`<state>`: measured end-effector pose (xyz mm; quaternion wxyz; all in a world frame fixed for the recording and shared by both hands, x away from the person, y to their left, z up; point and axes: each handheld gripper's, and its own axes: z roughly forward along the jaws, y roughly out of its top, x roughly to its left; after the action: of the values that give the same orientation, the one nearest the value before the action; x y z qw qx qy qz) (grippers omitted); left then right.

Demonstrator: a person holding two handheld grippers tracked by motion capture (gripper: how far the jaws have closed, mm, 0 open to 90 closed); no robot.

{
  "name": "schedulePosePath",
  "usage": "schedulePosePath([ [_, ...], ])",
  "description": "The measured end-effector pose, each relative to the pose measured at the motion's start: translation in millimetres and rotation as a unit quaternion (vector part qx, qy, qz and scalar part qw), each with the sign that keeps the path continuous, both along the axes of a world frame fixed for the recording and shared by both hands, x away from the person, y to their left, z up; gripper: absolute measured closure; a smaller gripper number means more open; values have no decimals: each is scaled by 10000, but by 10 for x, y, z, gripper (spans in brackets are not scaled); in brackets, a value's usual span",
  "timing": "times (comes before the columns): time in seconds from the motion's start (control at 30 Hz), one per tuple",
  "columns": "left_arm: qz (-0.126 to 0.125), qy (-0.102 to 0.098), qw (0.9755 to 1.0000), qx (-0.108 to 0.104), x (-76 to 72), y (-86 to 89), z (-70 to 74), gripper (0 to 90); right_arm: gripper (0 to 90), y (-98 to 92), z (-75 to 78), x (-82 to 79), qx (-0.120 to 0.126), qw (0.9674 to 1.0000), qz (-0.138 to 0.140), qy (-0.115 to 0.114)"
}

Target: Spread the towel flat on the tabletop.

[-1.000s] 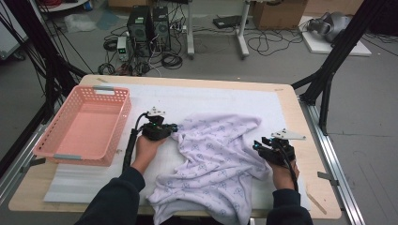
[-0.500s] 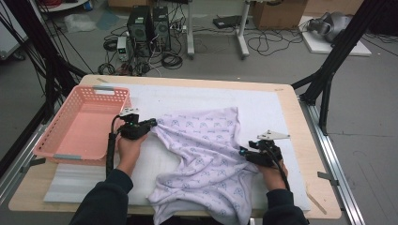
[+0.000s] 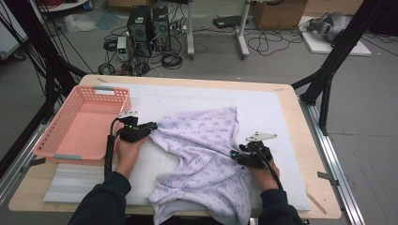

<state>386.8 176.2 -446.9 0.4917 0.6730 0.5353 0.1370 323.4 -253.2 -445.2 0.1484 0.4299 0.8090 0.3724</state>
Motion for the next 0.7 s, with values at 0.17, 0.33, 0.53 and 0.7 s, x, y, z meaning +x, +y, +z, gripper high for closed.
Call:
schedulePosePath([
  [0.17, -118, -60, 9999, 72, -14, 4, 8, 830, 778, -13, 15, -3, 50, 9998, 176, 19],
  [0.33, -142, -91, 9997, 152, -30, 33, 20, 847, 824, -113, 46, -1, 72, 9999, 43, 149],
  [0.53, -223, -45, 9996, 143, -51, -19, 32, 711, 825, -299, 146, -99, -230, 9983, -129, 520],
  [0.7, -80, -138, 9999, 18, -27, -1, 35, 567, 821, -487, 194, -297, -382, 9963, -202, 739],
])
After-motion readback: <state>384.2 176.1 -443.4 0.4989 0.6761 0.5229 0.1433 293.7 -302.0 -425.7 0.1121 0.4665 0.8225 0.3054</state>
